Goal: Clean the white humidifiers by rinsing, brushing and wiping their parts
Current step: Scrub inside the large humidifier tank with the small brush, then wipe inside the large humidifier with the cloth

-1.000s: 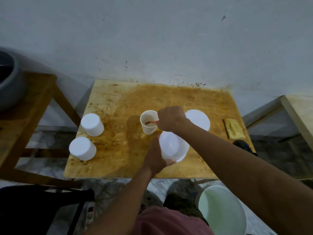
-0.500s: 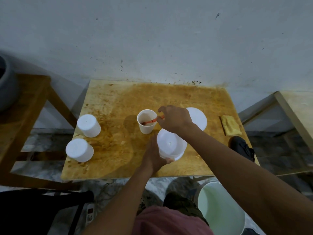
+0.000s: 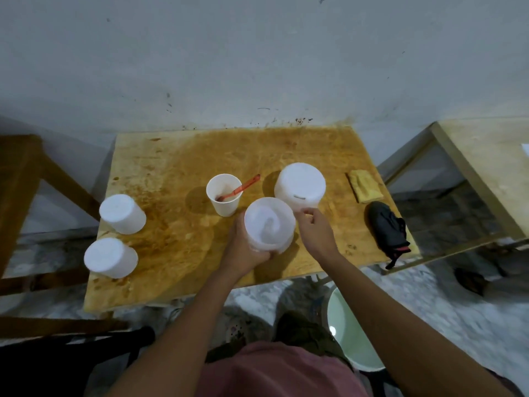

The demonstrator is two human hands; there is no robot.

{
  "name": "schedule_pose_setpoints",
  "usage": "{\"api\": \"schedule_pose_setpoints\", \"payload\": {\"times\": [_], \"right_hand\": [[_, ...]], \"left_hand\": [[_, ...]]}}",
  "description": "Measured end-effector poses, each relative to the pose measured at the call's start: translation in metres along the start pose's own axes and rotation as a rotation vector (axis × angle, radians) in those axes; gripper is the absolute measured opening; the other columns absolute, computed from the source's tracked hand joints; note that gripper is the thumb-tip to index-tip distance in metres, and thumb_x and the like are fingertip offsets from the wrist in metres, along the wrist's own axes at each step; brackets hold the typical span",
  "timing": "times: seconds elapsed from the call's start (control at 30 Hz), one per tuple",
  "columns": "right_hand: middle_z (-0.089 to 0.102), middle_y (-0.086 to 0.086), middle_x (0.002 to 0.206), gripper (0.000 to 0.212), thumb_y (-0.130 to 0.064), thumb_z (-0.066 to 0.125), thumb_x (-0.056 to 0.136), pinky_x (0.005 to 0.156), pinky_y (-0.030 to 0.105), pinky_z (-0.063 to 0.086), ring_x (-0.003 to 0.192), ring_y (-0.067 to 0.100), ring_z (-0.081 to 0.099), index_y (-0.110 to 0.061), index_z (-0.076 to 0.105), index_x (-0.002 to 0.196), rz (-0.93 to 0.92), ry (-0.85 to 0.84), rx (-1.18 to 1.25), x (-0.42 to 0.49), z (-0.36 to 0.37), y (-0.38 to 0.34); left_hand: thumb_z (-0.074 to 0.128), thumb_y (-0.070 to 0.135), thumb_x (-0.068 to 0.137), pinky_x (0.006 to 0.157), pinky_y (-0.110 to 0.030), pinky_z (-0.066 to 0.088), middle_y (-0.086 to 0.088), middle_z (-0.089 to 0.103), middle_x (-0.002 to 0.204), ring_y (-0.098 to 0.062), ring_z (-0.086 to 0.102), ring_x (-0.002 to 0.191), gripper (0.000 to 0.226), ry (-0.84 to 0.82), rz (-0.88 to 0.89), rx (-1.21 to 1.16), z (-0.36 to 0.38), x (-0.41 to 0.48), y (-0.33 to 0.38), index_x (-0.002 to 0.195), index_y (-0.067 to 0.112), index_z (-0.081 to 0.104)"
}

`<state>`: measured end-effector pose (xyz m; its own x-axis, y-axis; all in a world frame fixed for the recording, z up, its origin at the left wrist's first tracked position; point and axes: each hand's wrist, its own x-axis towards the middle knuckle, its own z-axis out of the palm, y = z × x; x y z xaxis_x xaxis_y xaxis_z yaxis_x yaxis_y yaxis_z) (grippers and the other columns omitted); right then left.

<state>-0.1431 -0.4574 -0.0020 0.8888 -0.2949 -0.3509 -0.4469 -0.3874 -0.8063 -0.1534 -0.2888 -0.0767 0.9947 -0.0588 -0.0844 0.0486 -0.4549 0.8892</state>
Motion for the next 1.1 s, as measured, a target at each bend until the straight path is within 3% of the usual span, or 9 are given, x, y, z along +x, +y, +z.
{"api": "schedule_pose_setpoints", "payload": {"times": [0.07, 0.2, 0.33, 0.47, 0.53, 0.63, 0.73, 0.9, 1.1], "right_hand": [[0.057, 0.003, 0.126, 0.050, -0.047, 0.054, 0.095, 0.076, 0.030, 0.047, 0.107, 0.017, 0.054, -0.016, 0.052, 0.134, 0.084, -0.083, 0.091, 0.001, 0.001, 0.006], [0.050, -0.002, 0.131, 0.052, -0.054, 0.050, 0.095, 0.088, 0.039, 0.045, 0.115, 0.017, 0.047, -0.023, 0.047, 0.137, 0.141, -0.266, 0.132, 0.004, -0.003, 0.012], [0.058, -0.008, 0.120, 0.033, -0.048, 0.049, 0.099, 0.092, 0.037, 0.045, 0.114, 0.017, 0.053, -0.031, 0.051, 0.127, 0.067, -0.398, 0.149, 0.014, -0.012, 0.016], [0.058, -0.014, 0.114, 0.029, -0.053, 0.048, 0.097, 0.081, 0.033, 0.051, 0.104, 0.010, 0.057, -0.041, 0.052, 0.123, 0.026, -0.505, 0.118, 0.026, -0.014, 0.028], [0.059, -0.014, 0.117, 0.026, -0.056, 0.050, 0.095, 0.085, 0.038, 0.055, 0.104, 0.011, 0.058, -0.045, 0.053, 0.119, -0.006, -0.514, 0.076, 0.033, -0.011, 0.033], [0.060, -0.016, 0.109, 0.010, -0.053, 0.053, 0.095, 0.086, 0.041, 0.056, 0.101, 0.011, 0.060, -0.046, 0.057, 0.101, -0.027, -0.516, 0.103, 0.037, -0.008, 0.039], [0.065, -0.008, 0.112, 0.016, -0.051, 0.056, 0.094, 0.080, 0.039, 0.059, 0.103, 0.018, 0.064, -0.043, 0.060, 0.107, -0.056, -0.519, 0.176, 0.037, -0.007, 0.047], [0.064, 0.002, 0.116, 0.021, -0.047, 0.057, 0.094, 0.088, 0.051, 0.056, 0.105, 0.027, 0.065, -0.037, 0.059, 0.112, -0.116, -0.501, 0.363, 0.031, -0.003, 0.059], [0.061, 0.008, 0.124, 0.013, -0.043, 0.055, 0.096, 0.095, 0.055, 0.051, 0.115, 0.032, 0.060, -0.038, 0.056, 0.108, -0.237, -0.469, 0.495, 0.003, -0.022, 0.072]], "left_hand": [[0.092, 0.049, 0.052, 0.103, -0.036, 0.044, 0.012, 0.040, 0.137, -0.008, 0.042, 0.127, 0.108, -0.015, -0.008, -0.050, -0.007, -0.004, 0.000, 0.139, 0.033, 0.030], [0.084, 0.045, 0.071, 0.088, -0.012, 0.038, 0.027, 0.042, 0.129, 0.016, 0.040, 0.114, 0.083, -0.123, -0.106, -0.158, -0.025, -0.009, 0.011, 0.136, 0.042, 0.033], [0.063, 0.055, 0.088, 0.093, -0.020, 0.044, 0.024, 0.054, 0.129, 0.008, 0.049, 0.117, 0.051, -0.086, -0.168, -0.287, -0.028, -0.005, 0.014, 0.133, 0.038, 0.048], [0.053, 0.030, 0.101, 0.084, -0.012, 0.042, 0.025, 0.060, 0.113, 0.011, 0.054, 0.104, 0.019, 0.106, -0.159, -0.309, -0.019, -0.003, 0.009, 0.118, 0.035, 0.059], [0.053, 0.025, 0.101, 0.079, -0.009, 0.043, 0.024, 0.062, 0.108, 0.011, 0.056, 0.100, 0.020, 0.198, -0.139, -0.298, -0.014, 0.000, 0.005, 0.118, 0.028, 0.063], [0.055, 0.024, 0.099, 0.081, -0.017, 0.046, 0.013, 0.066, 0.110, -0.002, 0.058, 0.103, 0.024, 0.312, -0.099, -0.300, -0.006, 0.003, -0.003, 0.119, 0.021, 0.067], [0.056, 0.022, 0.098, 0.076, -0.015, 0.048, 0.019, 0.067, 0.101, 0.001, 0.060, 0.094, 0.021, 0.398, -0.055, -0.297, -0.001, 0.004, -0.008, 0.114, 0.023, 0.070], [0.057, 0.026, 0.098, 0.074, -0.021, 0.049, 0.024, 0.067, 0.092, -0.003, 0.060, 0.092, 0.018, 0.443, 0.058, -0.266, 0.005, 0.000, -0.007, 0.091, 0.038, 0.068], [0.057, 0.033, 0.097, 0.081, -0.031, 0.054, 0.005, 0.069, 0.108, -0.016, 0.060, 0.103, 0.016, 0.450, 0.178, -0.252, 0.011, -0.015, 0.012, 0.104, 0.027, 0.071]]}}
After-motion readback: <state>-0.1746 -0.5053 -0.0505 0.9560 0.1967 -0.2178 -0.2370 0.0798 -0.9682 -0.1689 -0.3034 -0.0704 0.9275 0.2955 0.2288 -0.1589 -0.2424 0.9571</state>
